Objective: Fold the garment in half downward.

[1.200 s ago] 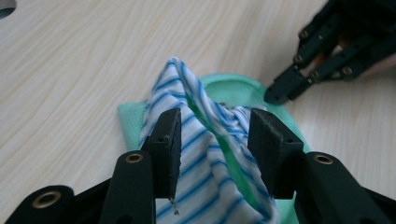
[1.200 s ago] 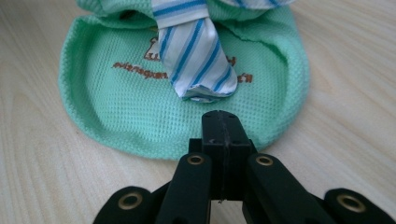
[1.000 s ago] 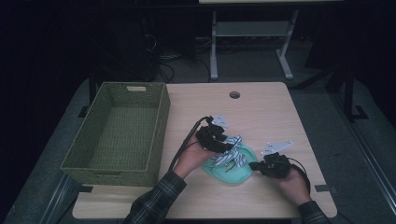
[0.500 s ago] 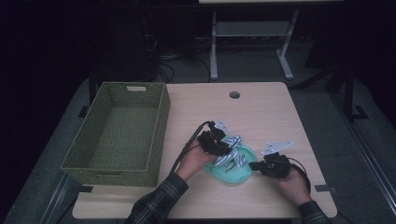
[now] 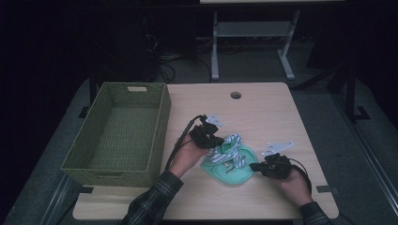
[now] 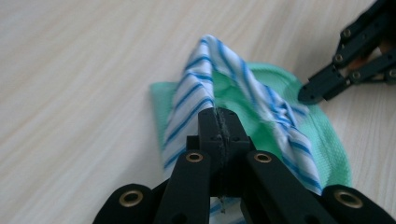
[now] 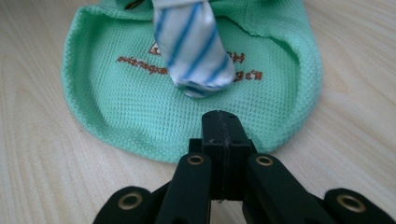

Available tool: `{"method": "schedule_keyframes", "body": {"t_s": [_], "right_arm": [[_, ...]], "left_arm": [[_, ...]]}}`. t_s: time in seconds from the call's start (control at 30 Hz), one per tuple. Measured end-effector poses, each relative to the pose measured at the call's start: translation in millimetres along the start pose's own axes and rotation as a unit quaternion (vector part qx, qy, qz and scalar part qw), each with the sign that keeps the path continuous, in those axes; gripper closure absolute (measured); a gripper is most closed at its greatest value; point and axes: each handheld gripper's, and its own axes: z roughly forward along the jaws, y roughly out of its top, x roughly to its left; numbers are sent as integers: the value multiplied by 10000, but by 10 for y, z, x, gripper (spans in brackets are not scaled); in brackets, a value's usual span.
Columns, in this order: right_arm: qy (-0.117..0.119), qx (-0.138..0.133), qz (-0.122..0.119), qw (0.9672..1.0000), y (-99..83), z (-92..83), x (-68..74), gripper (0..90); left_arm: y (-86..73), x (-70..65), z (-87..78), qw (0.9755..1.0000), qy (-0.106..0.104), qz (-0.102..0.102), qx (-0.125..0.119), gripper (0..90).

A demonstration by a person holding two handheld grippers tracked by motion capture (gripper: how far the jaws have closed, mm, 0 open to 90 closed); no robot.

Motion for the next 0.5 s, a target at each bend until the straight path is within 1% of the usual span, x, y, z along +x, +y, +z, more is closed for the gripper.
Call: {"method": "schedule_keyframes", "body": {"t_s": [0.17, 0.2, 0.23, 0.27, 0.3, 0.37, 0.4, 0.43, 0.5], "right_arm": [[45, -14, -64, 10000, 26, 8, 33, 899], [65, -45, -49, 10000, 36, 10, 44, 899], [103, -95, -80, 9999, 52, 14, 52, 899], [113, -122, -104, 9998, 77, 16, 71, 899], [121, -165, -158, 9997, 109, 20, 87, 899], [153, -242, -194, 9994, 181, 23, 129, 899], [166, -302, -292, 9990, 225, 25, 143, 899], [189, -333, -256, 9989, 251, 23, 161, 899], [256, -419, -266, 9984, 307, 31, 186, 899]], "left_arm": [[-10, 112, -156, 9995, 207, -123, -199, 896], [-12, 124, -178, 9994, 209, -156, -230, 896], [-12, 138, -197, 9994, 223, -134, -246, 896], [-10, 140, -211, 9993, 229, -162, -264, 896], [-8, 141, -222, 9992, 249, -146, -270, 896], [0, 131, -241, 9992, 273, -90, -281, 896], [5, 124, -245, 9991, 283, -82, -289, 896], [9, 112, -246, 9991, 285, -73, -308, 896], [21, 91, -250, 9992, 270, -41, -308, 896]]}}
